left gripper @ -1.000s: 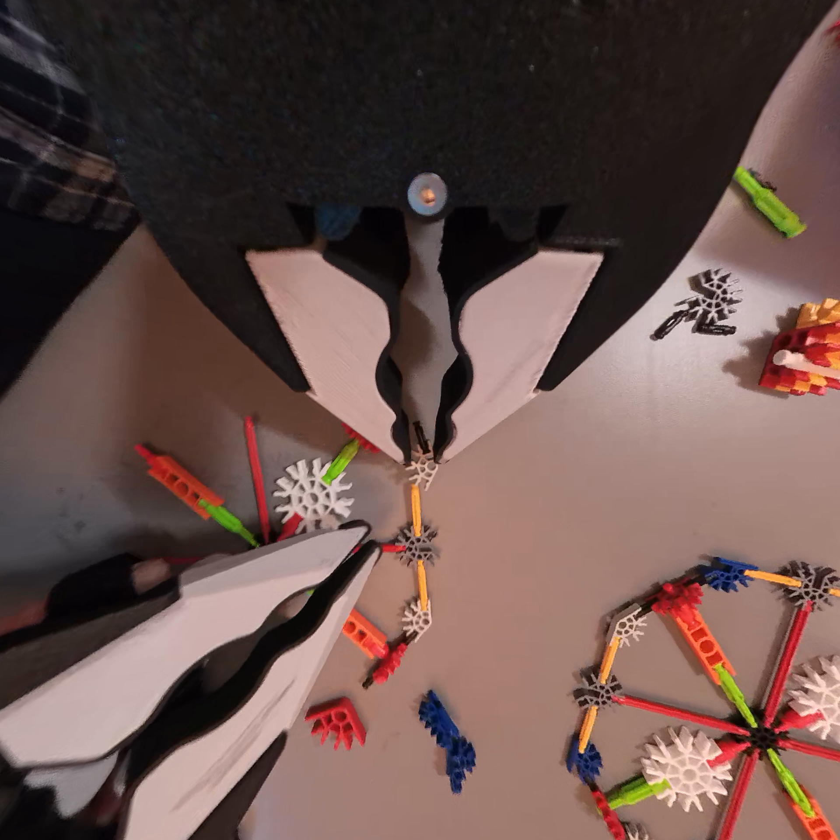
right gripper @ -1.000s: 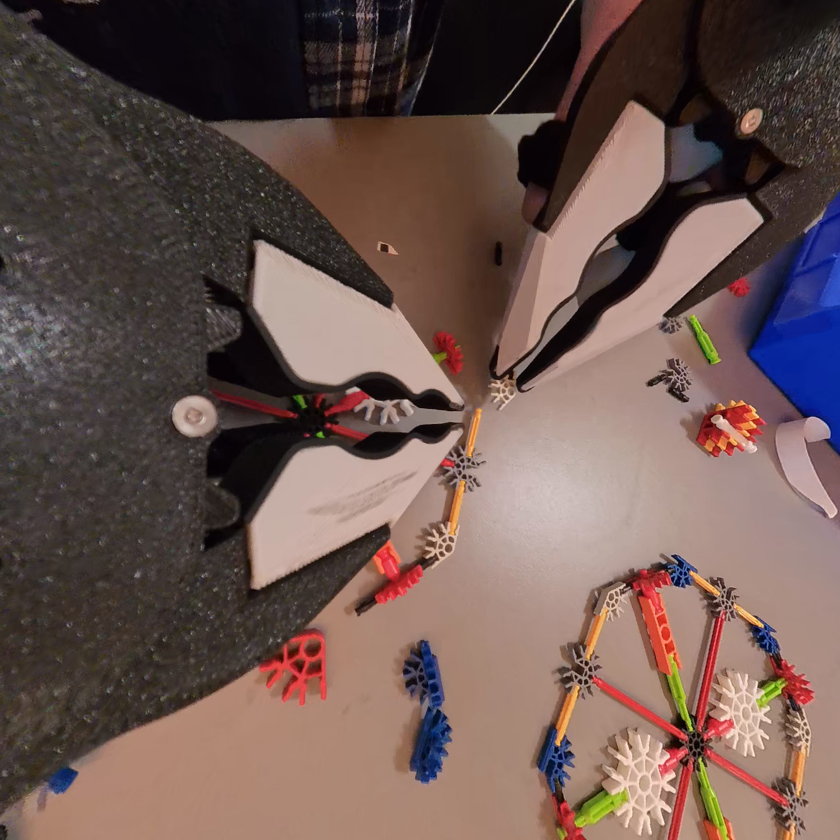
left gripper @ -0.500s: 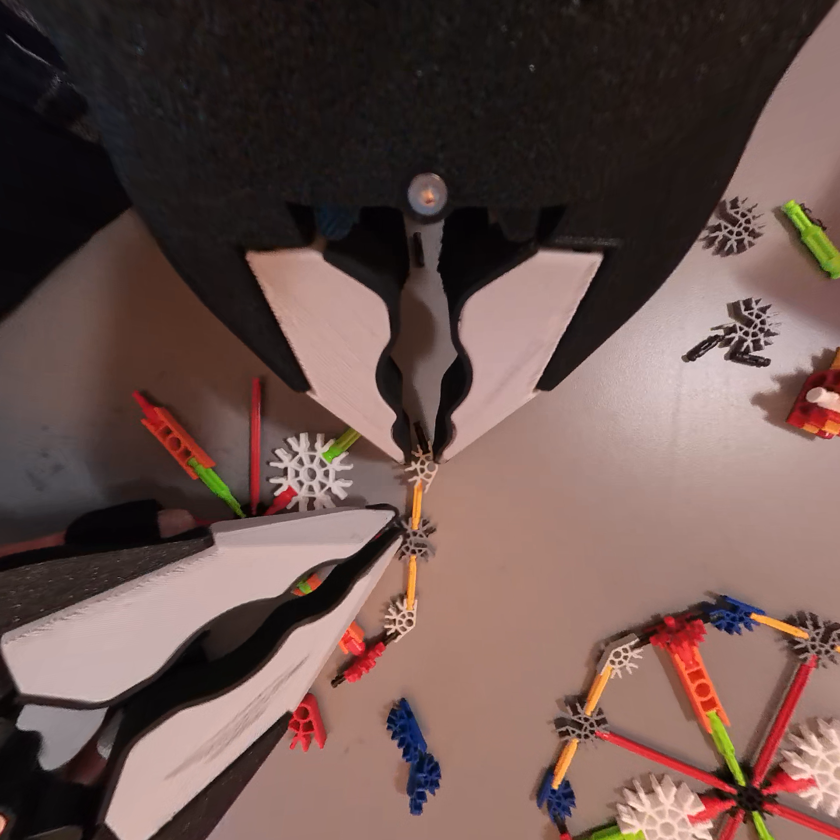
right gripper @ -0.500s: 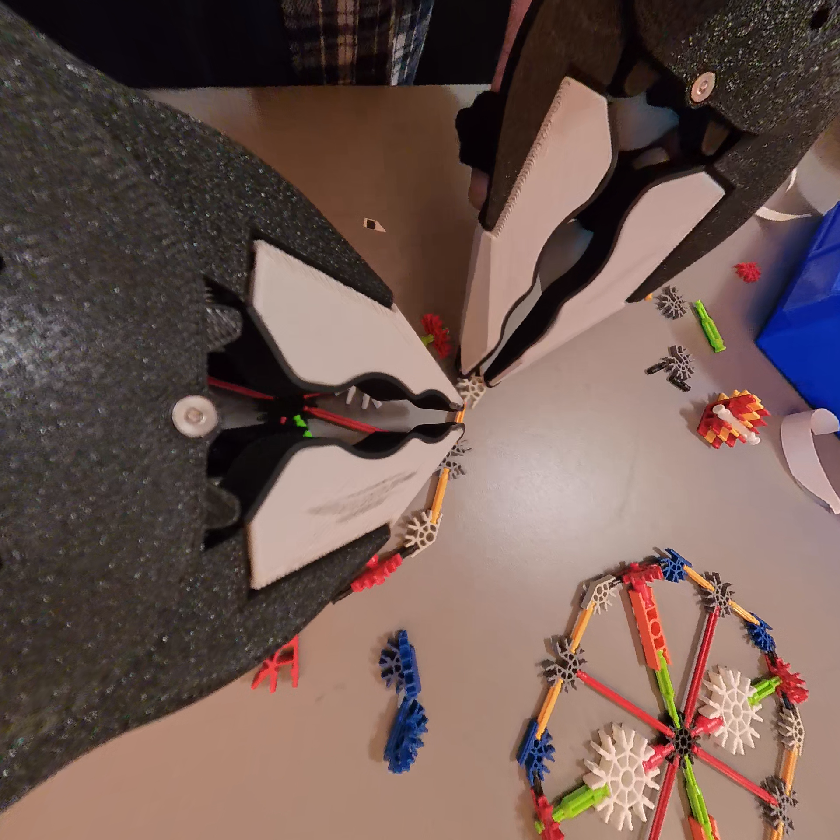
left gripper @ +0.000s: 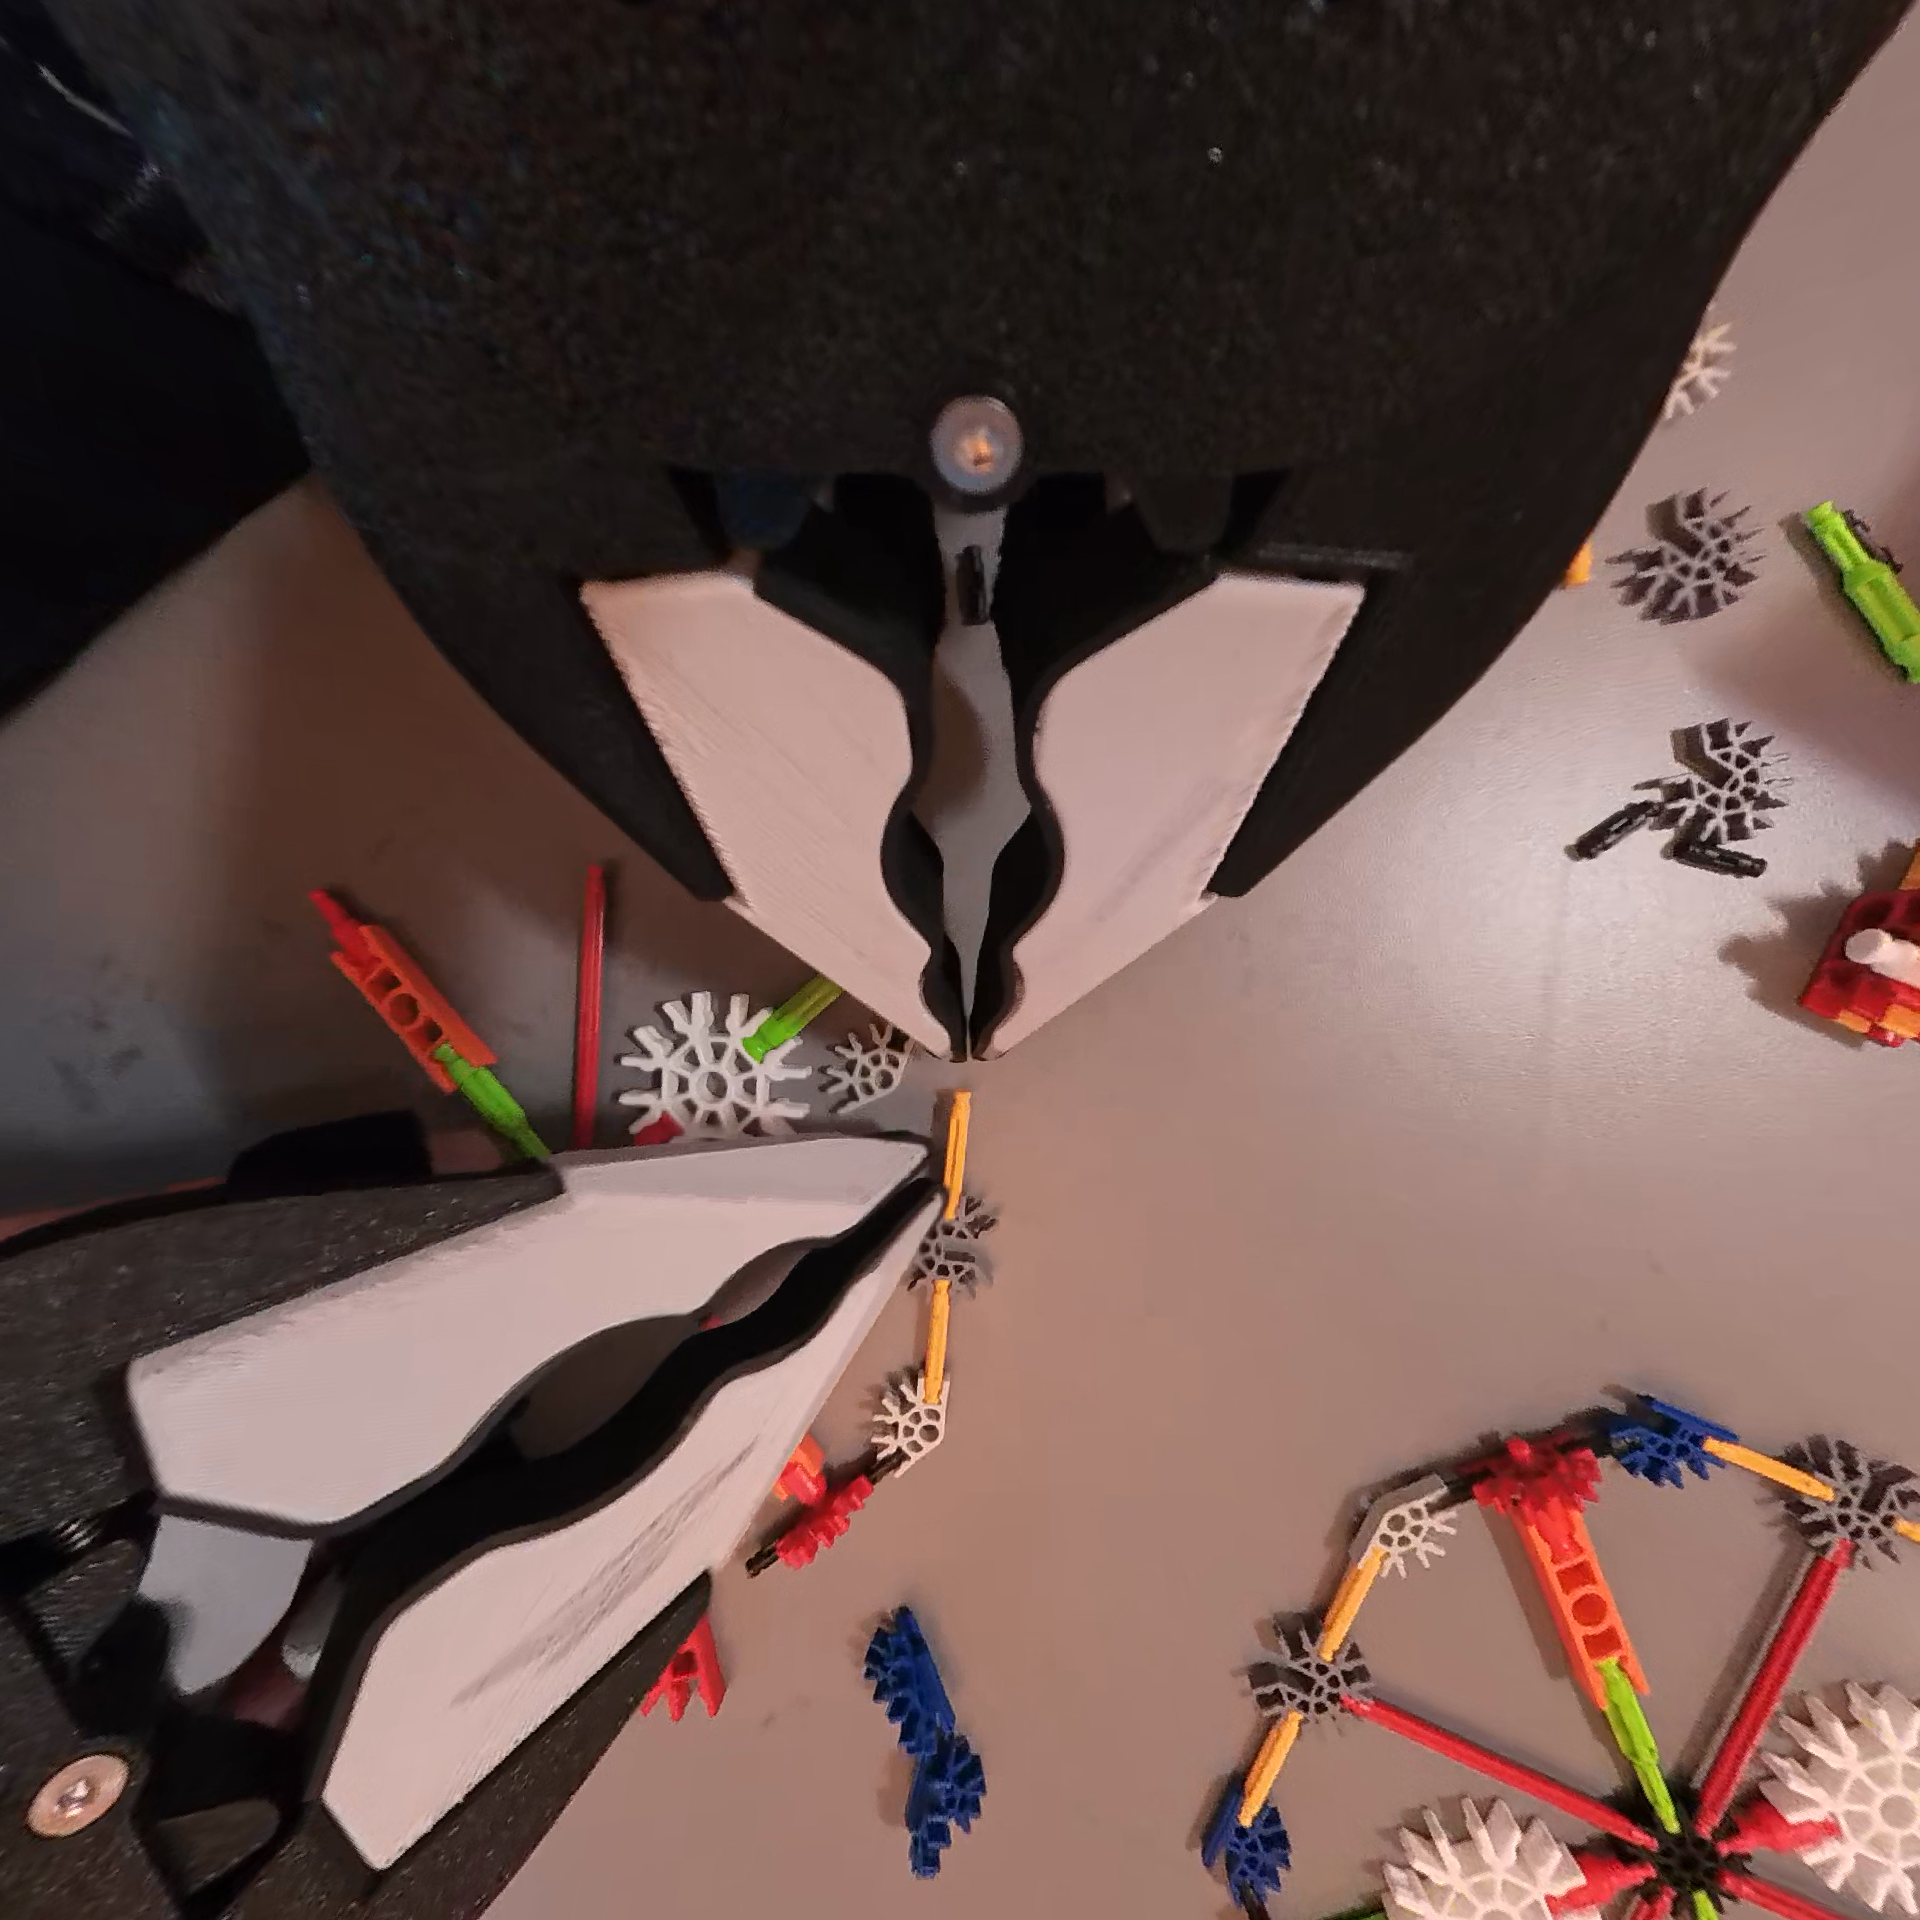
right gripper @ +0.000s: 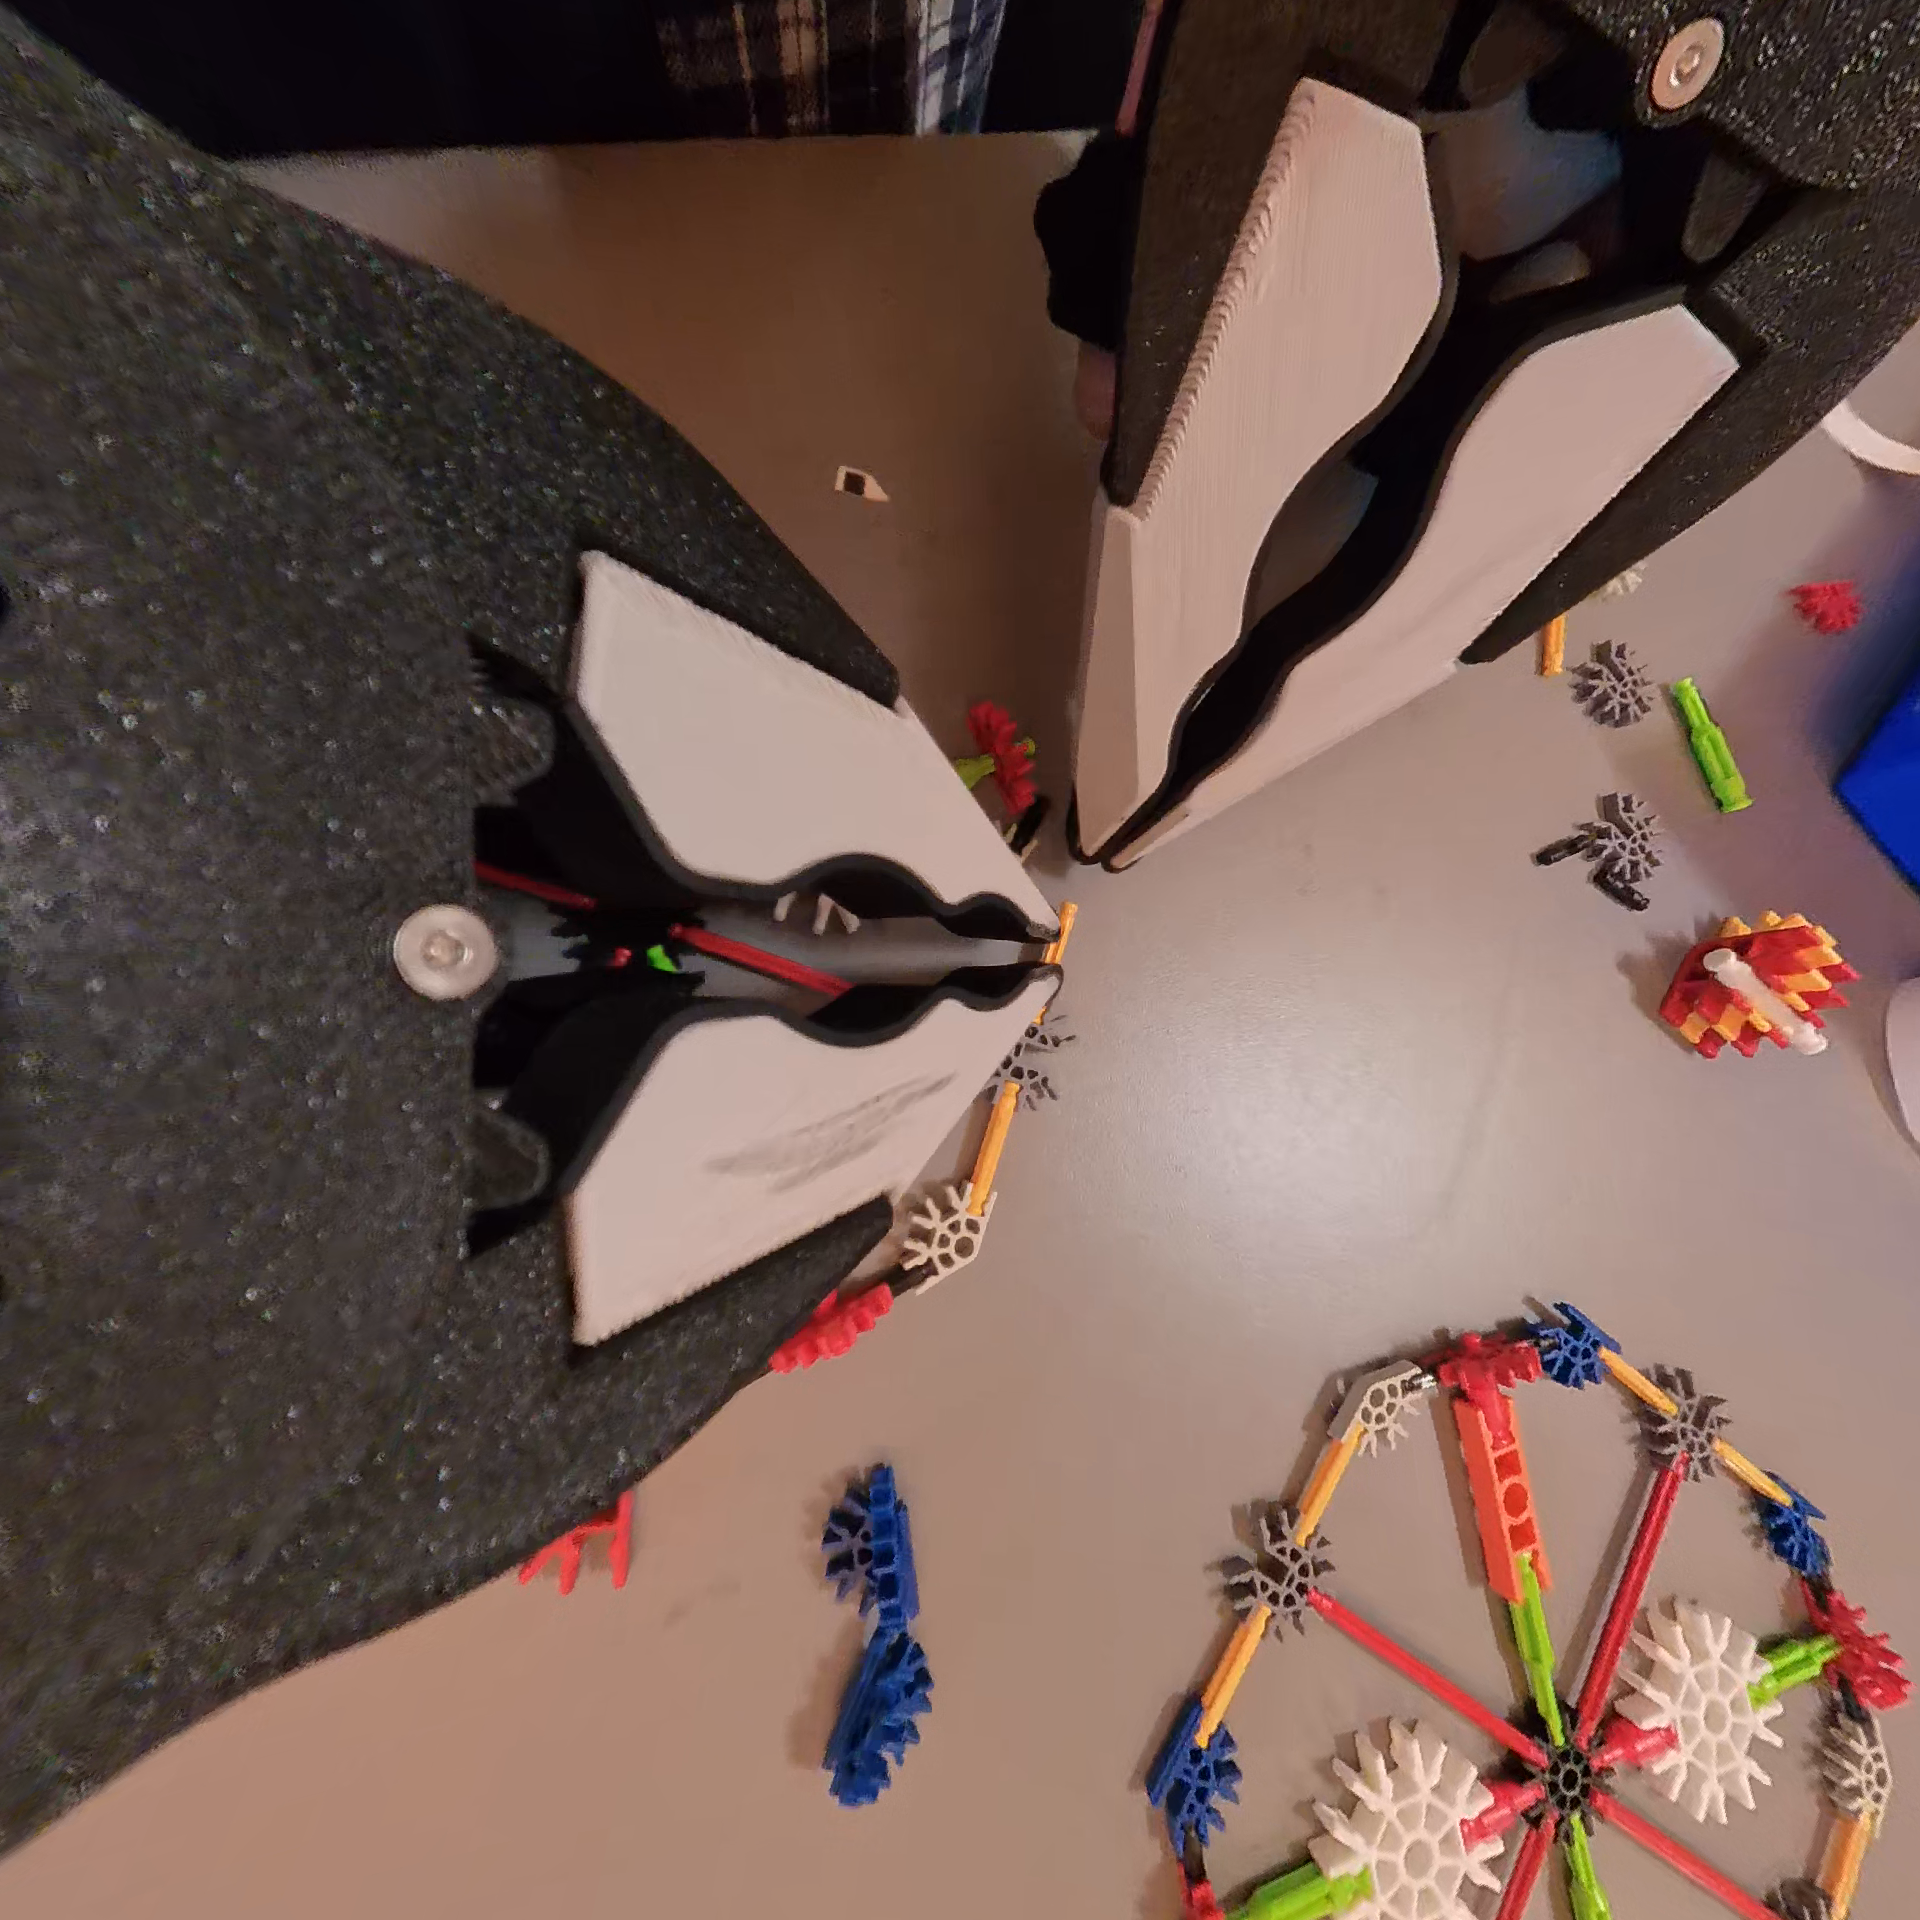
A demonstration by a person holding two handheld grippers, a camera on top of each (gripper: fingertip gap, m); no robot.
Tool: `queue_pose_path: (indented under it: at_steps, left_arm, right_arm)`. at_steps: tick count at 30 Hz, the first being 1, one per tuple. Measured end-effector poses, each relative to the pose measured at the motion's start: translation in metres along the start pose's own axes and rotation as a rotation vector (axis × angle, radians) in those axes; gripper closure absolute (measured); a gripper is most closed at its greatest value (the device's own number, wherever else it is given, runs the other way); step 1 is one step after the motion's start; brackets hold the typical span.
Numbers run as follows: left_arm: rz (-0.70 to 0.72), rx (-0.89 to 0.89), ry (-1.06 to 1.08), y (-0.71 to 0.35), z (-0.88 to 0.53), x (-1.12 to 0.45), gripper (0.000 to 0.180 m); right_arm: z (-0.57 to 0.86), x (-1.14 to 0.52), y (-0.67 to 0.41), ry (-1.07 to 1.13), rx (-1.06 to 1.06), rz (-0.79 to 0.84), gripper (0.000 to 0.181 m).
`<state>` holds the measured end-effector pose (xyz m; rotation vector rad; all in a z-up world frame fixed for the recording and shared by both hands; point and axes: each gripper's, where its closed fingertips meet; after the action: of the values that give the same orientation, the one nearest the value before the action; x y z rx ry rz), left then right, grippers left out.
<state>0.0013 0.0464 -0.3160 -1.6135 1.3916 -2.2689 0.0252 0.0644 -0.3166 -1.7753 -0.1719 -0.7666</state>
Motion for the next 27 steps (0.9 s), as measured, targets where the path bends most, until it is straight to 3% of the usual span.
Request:
queue_pose_path:
  at_steps: [14,27]
  left_arm:
    - [-0.059,-0.065,0.168,0.014,0.010,0.001,0.179]
    - [-0.006,-0.050,0.167,0.013,0.016,-0.002,0.176]
  right_arm:
    - [-0.016,0.008,0.020,-0.045,-0.016,-0.092,0.174]
    - [-0.016,-0.001,0.014,-0.013,-0.003,-0.075,0.181]
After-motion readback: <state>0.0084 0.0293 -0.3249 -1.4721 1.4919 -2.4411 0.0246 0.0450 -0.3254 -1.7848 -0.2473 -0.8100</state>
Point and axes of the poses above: each gripper's, where its closed fingertips meet, x back along the fingers, y out of its underside, z = x × y across the jaws, and after that the axes turned 7 degrees about z, right-handed
